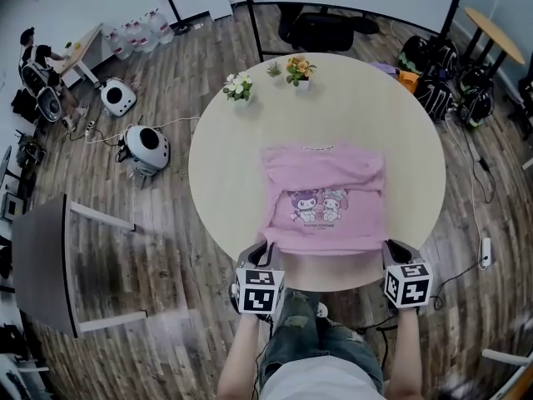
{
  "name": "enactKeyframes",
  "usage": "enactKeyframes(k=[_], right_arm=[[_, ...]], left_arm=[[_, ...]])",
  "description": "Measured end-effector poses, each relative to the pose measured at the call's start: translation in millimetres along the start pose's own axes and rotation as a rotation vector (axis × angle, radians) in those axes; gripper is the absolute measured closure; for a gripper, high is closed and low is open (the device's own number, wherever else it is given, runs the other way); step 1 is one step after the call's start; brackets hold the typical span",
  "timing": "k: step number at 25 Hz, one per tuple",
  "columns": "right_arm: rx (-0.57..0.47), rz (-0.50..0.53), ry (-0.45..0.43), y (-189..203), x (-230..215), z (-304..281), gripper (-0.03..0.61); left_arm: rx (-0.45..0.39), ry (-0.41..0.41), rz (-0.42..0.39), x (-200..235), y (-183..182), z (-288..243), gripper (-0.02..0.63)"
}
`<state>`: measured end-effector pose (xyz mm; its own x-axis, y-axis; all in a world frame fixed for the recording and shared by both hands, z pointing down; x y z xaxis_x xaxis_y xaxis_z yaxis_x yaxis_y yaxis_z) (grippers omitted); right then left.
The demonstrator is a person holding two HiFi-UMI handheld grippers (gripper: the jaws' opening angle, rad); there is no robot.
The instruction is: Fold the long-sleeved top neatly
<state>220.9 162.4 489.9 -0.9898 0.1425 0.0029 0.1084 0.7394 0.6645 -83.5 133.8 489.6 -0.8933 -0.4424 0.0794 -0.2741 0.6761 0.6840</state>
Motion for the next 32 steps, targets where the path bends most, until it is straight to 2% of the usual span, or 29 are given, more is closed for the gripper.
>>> enactKeyframes(k=[10,19,26,32], right_arm=[[-0.026,-0.026,0.022,-68,-18,-34,0.529],[-0.028,-0.055,0.037,-111,-34,-67,0.529],[-0.022,-0.061,0.039,-143,-44,-96,0.529],[0.005,-0.063,0.044,-165,-50,-124,0.528]], left_arm=[[0.006,0.043,-0.062,24,-69,-38,0.574],[0.029,0.088,-0.092,42,-117,-73,0.574],[0.065,0.114,-0.125,58,-145,-100,0.572],[0.073,0.131,-0.120,72,-165,-124,0.571]])
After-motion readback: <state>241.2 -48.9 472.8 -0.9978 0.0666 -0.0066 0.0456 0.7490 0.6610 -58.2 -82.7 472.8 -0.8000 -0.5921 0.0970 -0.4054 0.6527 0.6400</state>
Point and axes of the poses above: the fingertips, and each gripper's own axes: z backward along the fingers, x to its left, y out of its underside, the point moved 2 cm from there along z, backward along the fingers, and after that the axes turned 4 degrees about y, right-handed, at the moved point
